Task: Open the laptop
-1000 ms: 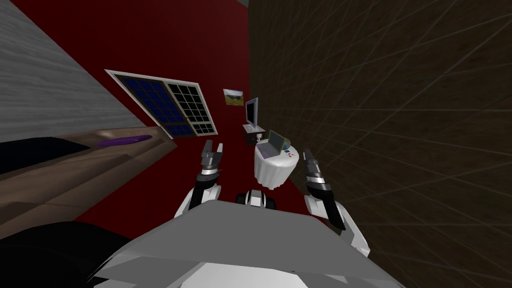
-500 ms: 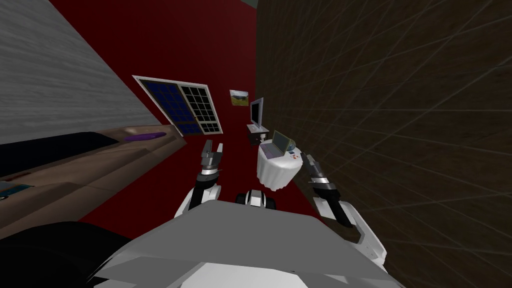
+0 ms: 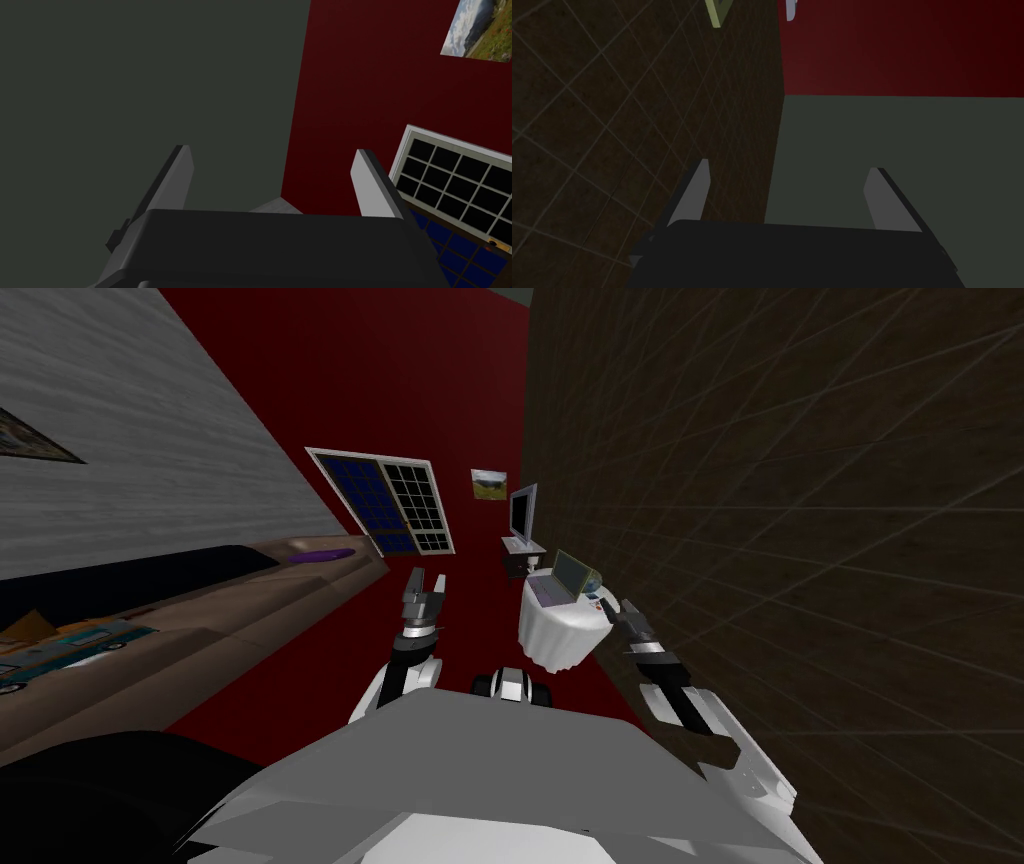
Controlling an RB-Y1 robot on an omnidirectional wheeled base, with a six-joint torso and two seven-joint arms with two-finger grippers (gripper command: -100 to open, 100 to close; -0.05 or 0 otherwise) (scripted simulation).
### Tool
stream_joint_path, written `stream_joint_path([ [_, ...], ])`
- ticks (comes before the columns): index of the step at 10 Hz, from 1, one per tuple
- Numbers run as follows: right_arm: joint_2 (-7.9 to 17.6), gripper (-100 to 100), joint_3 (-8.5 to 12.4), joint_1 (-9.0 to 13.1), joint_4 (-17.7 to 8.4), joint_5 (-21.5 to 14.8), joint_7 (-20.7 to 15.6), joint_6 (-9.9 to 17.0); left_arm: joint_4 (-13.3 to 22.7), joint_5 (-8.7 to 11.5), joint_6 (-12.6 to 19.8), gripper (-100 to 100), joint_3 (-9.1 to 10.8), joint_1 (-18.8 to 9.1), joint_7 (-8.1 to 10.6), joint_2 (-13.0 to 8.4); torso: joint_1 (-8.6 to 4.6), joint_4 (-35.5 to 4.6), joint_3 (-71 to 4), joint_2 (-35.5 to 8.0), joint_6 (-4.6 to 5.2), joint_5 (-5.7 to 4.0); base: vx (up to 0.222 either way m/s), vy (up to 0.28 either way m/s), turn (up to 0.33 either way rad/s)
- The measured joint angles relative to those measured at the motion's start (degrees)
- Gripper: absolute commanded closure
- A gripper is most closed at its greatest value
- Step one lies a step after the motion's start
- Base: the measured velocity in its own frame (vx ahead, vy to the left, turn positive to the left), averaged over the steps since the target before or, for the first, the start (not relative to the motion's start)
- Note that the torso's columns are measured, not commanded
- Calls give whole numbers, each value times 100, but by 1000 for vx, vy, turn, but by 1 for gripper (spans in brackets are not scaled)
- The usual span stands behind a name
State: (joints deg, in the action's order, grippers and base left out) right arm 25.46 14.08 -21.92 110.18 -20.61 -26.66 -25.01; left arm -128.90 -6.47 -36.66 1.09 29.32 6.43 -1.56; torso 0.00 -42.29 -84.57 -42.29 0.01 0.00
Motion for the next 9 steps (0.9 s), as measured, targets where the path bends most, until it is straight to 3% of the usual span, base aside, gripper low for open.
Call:
stream_joint_path([
  [3,475,-100,277,74,-345,-514,-402,157,0,0,0,0,0,0,0,0,1,0,0,0,0,0,-16,3,179],
  [4,525,-100,318,112,-475,-593,-485,143,0,0,0,0,1,1,0,0,-1,0,0,1,4,-1,-15,4,122],
  [9,1091,-100,641,360,-1377,-1209,-1143,174,0,0,0,0,0,0,0,0,1,0,0,0,-1,0,-25,-1,257],
])
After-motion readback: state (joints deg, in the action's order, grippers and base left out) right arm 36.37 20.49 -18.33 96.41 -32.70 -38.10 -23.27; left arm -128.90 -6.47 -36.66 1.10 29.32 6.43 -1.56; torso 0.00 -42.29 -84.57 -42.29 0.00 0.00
